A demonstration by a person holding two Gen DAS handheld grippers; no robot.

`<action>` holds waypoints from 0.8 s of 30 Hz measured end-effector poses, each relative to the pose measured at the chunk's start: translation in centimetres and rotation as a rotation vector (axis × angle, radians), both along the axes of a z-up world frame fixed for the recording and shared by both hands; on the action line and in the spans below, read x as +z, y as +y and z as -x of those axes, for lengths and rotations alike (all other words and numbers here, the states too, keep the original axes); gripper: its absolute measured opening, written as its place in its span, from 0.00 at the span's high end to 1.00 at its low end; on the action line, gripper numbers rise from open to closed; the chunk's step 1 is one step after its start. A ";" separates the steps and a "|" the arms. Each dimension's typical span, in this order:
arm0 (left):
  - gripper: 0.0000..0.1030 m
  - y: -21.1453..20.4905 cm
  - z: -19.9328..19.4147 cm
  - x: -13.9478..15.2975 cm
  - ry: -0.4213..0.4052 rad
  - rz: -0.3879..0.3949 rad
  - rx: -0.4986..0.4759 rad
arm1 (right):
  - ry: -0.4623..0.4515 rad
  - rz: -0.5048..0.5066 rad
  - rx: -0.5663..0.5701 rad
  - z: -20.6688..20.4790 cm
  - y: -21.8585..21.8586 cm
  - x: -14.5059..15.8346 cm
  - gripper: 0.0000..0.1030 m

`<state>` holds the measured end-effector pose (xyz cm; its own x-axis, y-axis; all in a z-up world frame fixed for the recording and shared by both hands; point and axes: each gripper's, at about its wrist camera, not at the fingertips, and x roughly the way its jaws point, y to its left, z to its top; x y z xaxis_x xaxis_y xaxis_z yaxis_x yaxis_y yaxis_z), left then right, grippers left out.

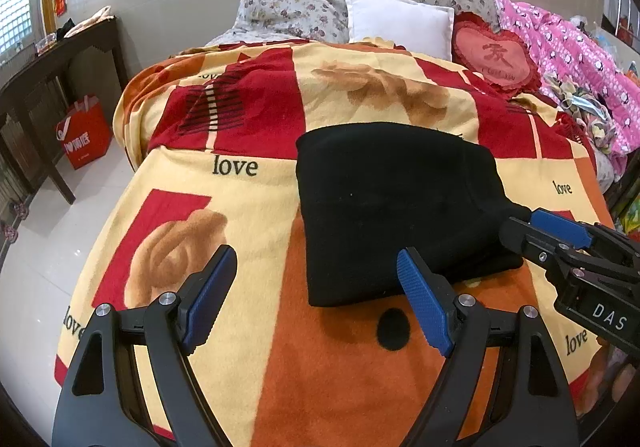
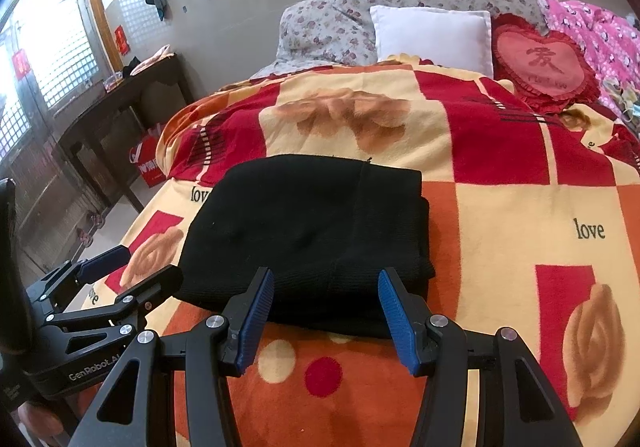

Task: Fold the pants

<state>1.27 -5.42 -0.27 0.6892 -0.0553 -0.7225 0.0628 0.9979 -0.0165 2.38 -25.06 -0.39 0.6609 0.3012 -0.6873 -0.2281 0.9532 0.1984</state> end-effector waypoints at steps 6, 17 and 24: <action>0.20 -0.1 0.0 0.0 0.002 -0.002 0.000 | 0.003 -0.002 0.002 0.0 0.0 -0.1 0.49; 0.20 -0.2 -0.1 -0.2 0.010 0.000 0.000 | 0.011 0.000 -0.001 -0.1 -0.3 -0.4 0.49; 0.20 -0.2 0.1 -0.4 -0.023 -0.006 -0.014 | 0.004 0.012 -0.066 0.0 -3.1 -0.7 0.49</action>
